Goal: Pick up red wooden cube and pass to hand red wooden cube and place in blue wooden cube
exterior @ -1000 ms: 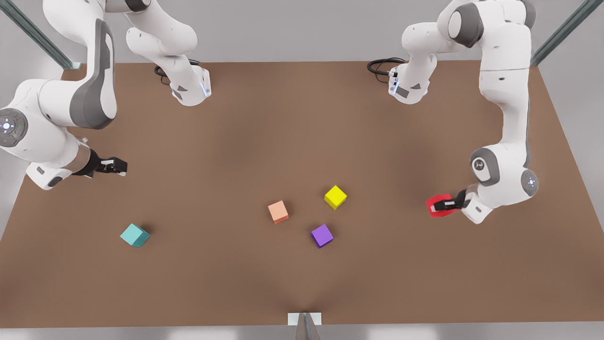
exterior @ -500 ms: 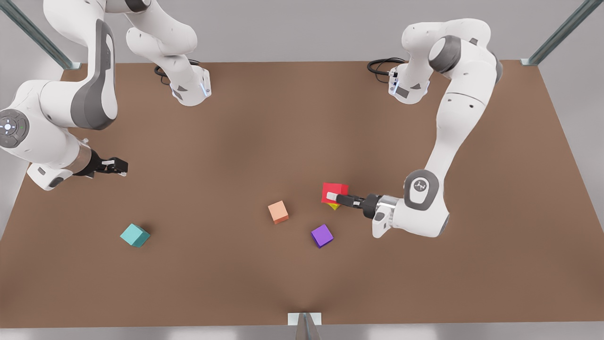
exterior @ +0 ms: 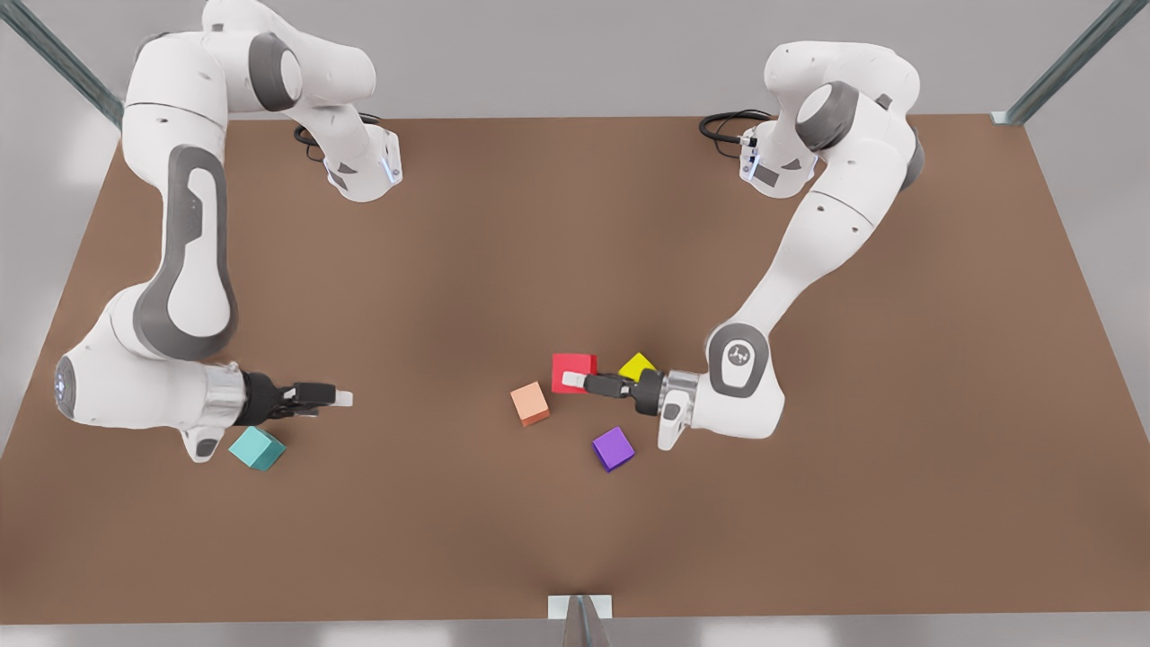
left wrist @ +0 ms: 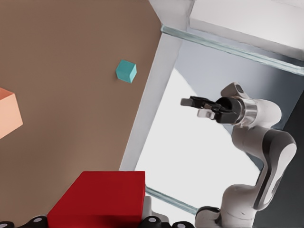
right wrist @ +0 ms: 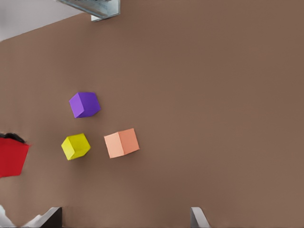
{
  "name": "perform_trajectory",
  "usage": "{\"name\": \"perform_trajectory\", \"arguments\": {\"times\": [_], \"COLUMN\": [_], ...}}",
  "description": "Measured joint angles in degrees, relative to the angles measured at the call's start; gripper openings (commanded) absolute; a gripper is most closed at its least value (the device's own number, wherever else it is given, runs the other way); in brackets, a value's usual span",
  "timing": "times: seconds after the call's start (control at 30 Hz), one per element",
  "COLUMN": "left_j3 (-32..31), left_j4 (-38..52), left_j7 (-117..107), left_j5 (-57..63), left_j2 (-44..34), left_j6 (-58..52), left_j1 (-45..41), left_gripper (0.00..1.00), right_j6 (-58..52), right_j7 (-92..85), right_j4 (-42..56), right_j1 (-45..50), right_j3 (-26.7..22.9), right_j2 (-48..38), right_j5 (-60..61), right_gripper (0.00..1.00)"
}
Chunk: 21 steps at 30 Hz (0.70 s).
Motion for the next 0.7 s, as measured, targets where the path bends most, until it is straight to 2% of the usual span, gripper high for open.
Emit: {"name": "perform_trajectory", "arguments": {"times": [0.1, 0.27, 0.7], "left_j3": [0.01, -0.02, -1.54], "left_j4": [-0.03, -0.14, -0.31], "left_j7": [3.13, 8.31, 16.27], "left_j5": [-1.13, -1.82, -6.37], "left_j2": [0.03, 0.04, 1.68], "left_j6": [1.13, 2.35, 2.96], "left_j1": [-0.13, -0.42, -0.35], "left_gripper": [0.64, 0.64, 0.64], "right_j6": [1.06, 4.79, 9.76], "right_j7": [-7.02, -21.06, -63.30], "right_j4": [0.20, -3.77, -4.09], "right_j1": [-0.22, 1.55, 7.13], "right_j3": [-0.10, -0.02, 0.09], "right_j2": [2.63, 2.40, 8.92], "right_j5": [8.82, 21.09, 39.10], "right_gripper": [1.00, 1.00, 1.00]}}
